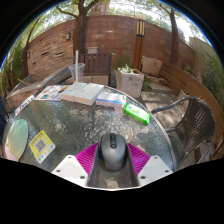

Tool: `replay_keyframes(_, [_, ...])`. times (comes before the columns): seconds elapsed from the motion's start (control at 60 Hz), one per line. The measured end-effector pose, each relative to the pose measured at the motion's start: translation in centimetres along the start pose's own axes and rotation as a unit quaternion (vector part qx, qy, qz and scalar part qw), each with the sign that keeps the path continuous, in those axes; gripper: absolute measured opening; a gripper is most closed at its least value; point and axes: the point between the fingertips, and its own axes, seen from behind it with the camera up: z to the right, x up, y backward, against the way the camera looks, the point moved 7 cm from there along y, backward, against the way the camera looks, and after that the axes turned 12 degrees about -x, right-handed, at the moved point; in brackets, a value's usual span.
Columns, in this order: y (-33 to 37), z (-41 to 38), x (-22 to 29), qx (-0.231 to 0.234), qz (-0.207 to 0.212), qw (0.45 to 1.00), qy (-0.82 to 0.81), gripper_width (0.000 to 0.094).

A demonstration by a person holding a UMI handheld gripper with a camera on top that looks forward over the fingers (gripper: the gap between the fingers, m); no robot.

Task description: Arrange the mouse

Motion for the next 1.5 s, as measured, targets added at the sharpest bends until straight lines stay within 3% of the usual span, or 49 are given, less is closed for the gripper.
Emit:
replay_keyframes(0.2, [0.2,0.0,0.2,-0.005,0.007,1.0,0.016,0.037])
replay_keyframes(0.283, [1.0,0.7,0.8,-0.027,0.015,0.999,0.013,0.0371])
replay_keyframes(0.45, [9.3,0.3,8.8,-0.063,0.101,0.991,-0.056,0.0371])
replay_keyframes(0.583, [18.9,-7.3,15.3,-0.031,0.186,0.978,-0.092,0.0367])
replay_keyframes(0.633, [20.8,-10.7,16.3,-0.001,0.19,0.978,-0.092,0.0368])
replay_keyframes(0.75, [20.8,-22.4,12.0,0.059,0.142,0.986,-0.068,0.0367])
replay_keyframes(0.817, [17.8,-28.9,5.4,0.078,0.092,0.992,-0.042,0.0367])
replay_keyframes(0.867, [15.7,-31.6,3.9,0.084,0.047,0.995,-0.023,0.0369])
replay_keyframes(0.933, [13.4,-34.4,0.0,0.081,0.018,0.996,-0.017,0.0373])
replay_keyframes(0.95, [13.5,-33.9,1.1,0.076,0.011,0.997,-0.012,0.0379])
replay_keyframes(1.033, [13.2,-34.4,0.7,0.07,-0.013,0.997,-0.002,0.0485])
replay_keyframes(1.083, [13.2,-35.3,-0.7,0.074,-0.016,0.997,-0.01,0.0538])
replay_keyframes(1.167, [15.4,-34.7,1.4,0.074,-0.002,0.997,-0.002,0.0852])
replay_keyframes(1.183, [16.2,-34.9,0.9,0.07,0.005,0.998,0.003,0.0868])
replay_keyframes(1.217, [17.6,-34.4,1.4,0.06,0.013,0.998,0.012,0.0836])
replay_keyframes(1.3, [21.8,-33.4,2.5,0.042,0.025,0.999,0.024,0.0874])
replay_keyframes(1.5, [31.7,-31.3,4.0,0.029,0.029,0.999,0.028,0.0855])
